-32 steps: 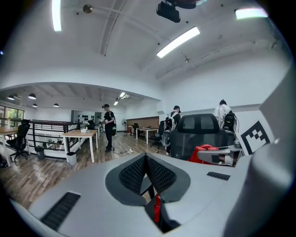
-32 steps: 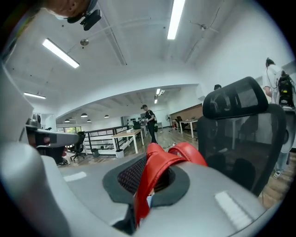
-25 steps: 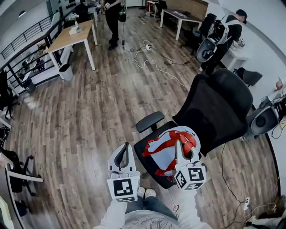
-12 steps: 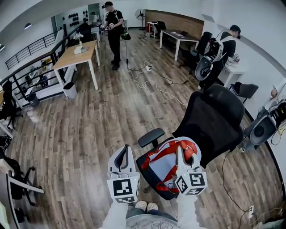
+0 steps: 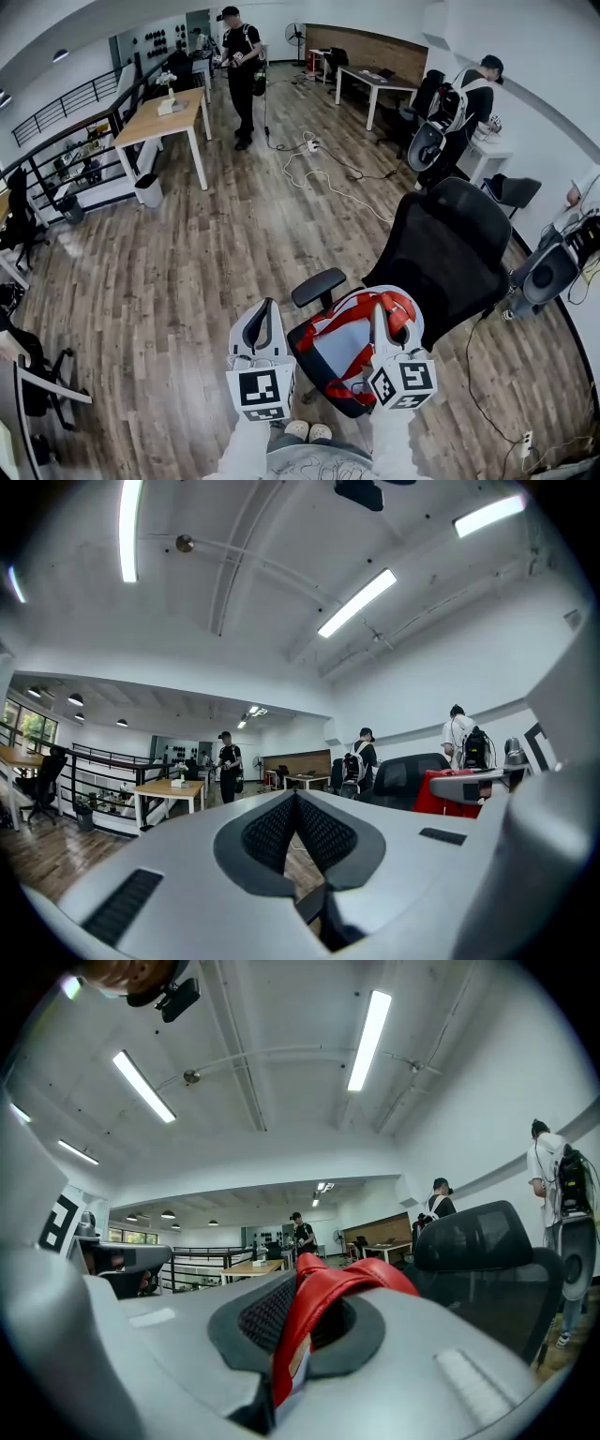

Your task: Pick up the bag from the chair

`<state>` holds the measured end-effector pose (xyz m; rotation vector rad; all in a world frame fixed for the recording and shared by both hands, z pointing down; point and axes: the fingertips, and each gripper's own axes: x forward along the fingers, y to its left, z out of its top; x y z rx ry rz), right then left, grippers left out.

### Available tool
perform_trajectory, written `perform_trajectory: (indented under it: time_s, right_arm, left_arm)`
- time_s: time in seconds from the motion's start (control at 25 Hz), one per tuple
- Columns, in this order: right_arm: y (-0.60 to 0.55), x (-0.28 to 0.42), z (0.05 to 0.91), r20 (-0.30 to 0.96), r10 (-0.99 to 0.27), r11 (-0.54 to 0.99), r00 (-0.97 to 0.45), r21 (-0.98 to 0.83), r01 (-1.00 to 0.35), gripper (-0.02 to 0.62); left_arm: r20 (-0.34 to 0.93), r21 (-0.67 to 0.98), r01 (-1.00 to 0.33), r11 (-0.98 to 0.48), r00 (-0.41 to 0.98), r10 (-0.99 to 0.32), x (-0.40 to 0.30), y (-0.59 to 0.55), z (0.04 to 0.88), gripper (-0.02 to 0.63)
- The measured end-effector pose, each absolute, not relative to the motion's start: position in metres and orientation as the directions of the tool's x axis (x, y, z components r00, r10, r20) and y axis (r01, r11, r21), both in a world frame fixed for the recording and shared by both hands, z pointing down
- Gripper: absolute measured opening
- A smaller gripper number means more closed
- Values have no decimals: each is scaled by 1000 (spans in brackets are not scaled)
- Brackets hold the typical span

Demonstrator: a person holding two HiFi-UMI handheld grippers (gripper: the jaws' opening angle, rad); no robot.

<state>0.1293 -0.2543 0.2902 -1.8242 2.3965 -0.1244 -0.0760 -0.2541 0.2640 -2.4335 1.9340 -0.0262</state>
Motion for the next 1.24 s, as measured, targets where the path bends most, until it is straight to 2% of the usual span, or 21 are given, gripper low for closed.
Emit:
perform_trajectory:
  time_s: [1.24]
  right_arm:
    - [-257,140,290,-47,-967,255,-251,-120,-960,20]
  left_arm:
    - [11,-31,-975,-219,218,-976,-75,-256,269,5]
